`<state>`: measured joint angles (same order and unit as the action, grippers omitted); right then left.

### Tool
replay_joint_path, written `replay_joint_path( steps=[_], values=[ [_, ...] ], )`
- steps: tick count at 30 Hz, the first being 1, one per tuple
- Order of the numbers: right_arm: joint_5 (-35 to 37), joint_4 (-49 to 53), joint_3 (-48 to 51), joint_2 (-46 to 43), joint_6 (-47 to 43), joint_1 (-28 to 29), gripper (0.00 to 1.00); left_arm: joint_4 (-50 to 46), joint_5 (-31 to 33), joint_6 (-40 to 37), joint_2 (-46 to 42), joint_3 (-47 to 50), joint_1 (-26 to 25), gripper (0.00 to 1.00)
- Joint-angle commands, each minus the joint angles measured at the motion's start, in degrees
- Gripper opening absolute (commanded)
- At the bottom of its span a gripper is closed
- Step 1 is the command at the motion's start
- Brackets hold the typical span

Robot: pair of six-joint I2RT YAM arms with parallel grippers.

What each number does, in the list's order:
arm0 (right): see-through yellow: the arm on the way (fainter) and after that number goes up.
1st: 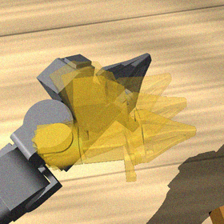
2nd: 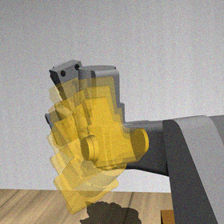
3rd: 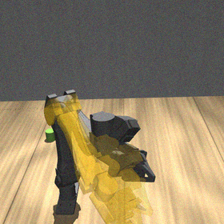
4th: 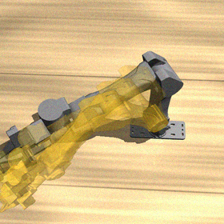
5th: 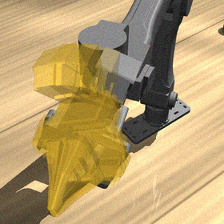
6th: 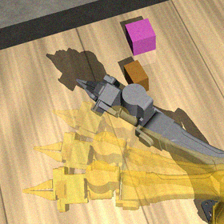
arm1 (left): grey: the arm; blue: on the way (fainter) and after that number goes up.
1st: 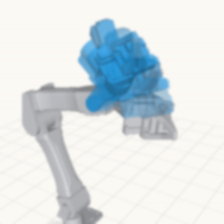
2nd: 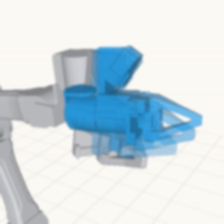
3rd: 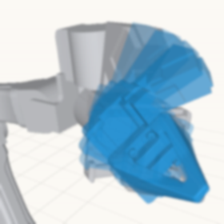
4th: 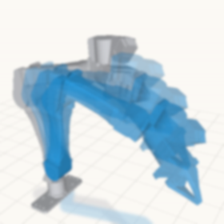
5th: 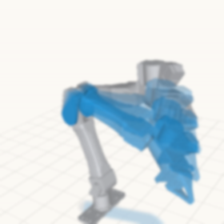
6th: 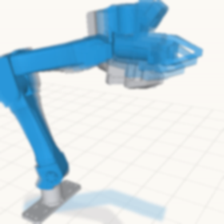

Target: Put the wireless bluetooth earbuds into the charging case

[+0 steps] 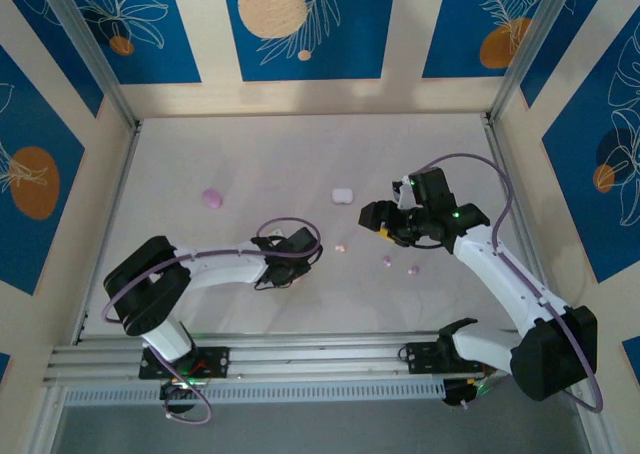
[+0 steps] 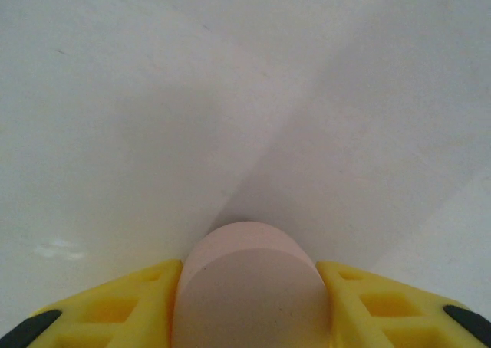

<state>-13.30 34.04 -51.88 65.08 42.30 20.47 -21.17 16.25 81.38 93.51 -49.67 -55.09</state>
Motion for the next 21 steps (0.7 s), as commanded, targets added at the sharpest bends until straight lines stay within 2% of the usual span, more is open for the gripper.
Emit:
replay_joint_path(
  steps=[1,8,14,18,21],
  values=[
    [0.0,0.6,2.0,-1.3,1.4,-0.3,0.69,3.4,-3.2,3.4,0.1,-1.3,-1.3,0.51],
    [-1.9,-3.7,4.4,-0.4,1.2,1.1,0.69,-2.6,3.4,0.4,-6.9,-1.0,-1.3,0.7],
    [2.7,-8.0,5.2,3.0,-5.2,9.5,0.69,-8.6,11.8,-5.0,-18.1,2.4,0.6,0.74],
    [9.0,-8.8,3.3,8.0,-9.5,17.2,0.68,-8.0,12.0,-11.0,-27.8,7.9,4.5,0.74],
    [9.5,-8.7,0.7,13.2,-10.2,20.4,0.68,-7.3,11.6,-12.8,-34.9,12.0,7.2,0.74]
  ],
)
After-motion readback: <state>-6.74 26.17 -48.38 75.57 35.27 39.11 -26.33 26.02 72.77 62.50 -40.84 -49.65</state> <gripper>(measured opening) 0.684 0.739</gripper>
